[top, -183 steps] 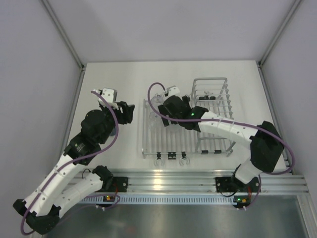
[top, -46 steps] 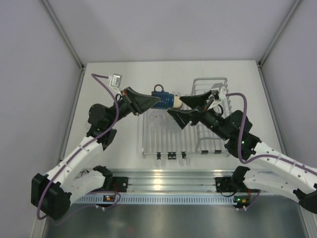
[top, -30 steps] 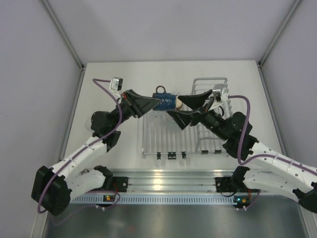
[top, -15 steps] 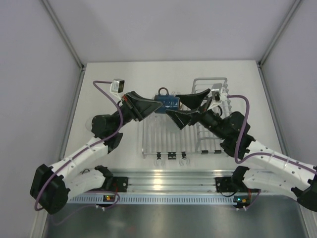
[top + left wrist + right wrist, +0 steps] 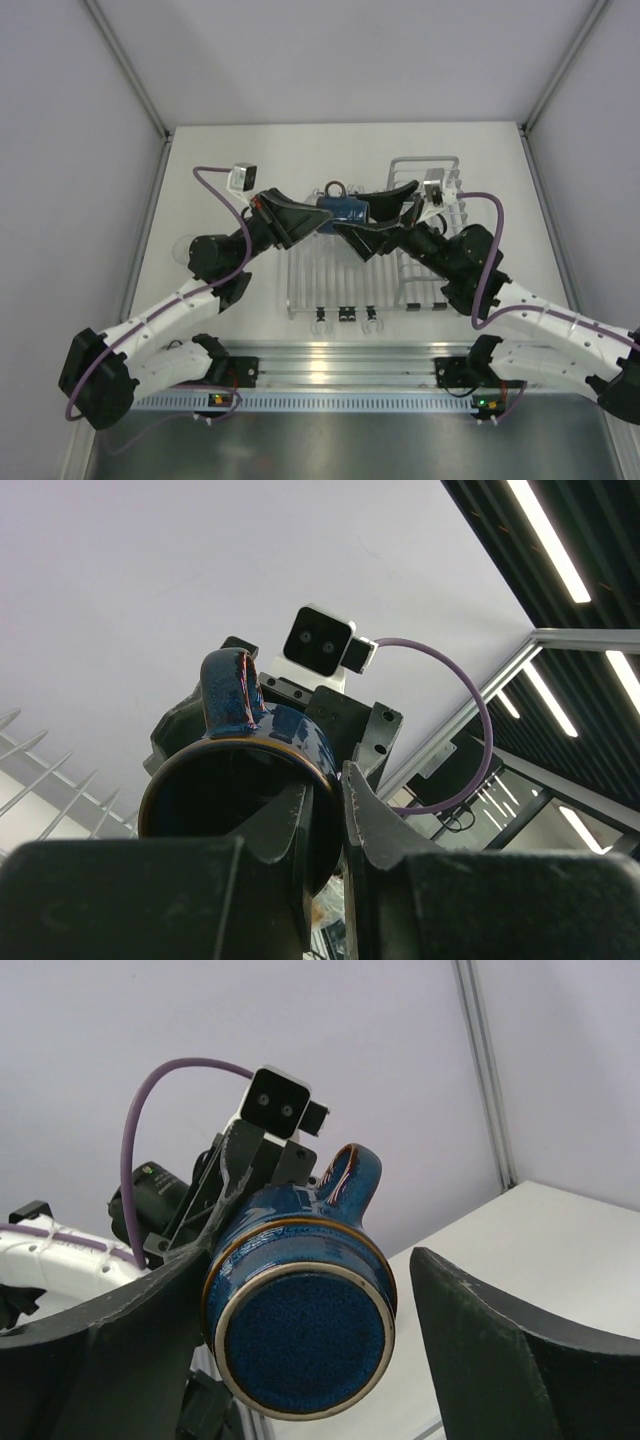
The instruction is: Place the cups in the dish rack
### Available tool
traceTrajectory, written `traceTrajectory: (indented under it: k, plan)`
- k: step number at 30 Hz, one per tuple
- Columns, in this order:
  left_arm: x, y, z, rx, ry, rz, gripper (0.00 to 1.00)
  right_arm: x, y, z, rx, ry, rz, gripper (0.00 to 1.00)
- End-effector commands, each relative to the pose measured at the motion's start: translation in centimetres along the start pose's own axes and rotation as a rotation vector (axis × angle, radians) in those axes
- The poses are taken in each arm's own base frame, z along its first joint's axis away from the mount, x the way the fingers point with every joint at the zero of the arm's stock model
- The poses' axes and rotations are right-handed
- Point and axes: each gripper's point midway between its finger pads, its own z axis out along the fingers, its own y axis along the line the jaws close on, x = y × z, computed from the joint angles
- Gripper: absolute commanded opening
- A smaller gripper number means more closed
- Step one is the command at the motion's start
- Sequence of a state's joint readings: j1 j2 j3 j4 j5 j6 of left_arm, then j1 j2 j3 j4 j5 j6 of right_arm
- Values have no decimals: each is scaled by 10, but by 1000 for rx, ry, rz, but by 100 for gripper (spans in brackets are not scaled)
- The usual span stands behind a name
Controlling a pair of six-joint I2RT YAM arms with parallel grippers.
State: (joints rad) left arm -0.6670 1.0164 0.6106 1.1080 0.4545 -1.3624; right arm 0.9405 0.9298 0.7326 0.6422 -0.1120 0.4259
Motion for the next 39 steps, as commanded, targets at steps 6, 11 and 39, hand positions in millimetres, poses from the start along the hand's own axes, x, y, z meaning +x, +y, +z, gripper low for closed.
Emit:
traceTrajectory:
  k: [6,11,39]
  plan:
    - [-9,-42,3,152,-52,76,0,-7,19,5,-93,-33,11,53]
    - [-6,-35,1,136,-47,66,0,-9,19,7,-92,-27,-3,13]
    - [3,0,-11,-44,-18,132,44,-1,-12,7,52,9,-82,0]
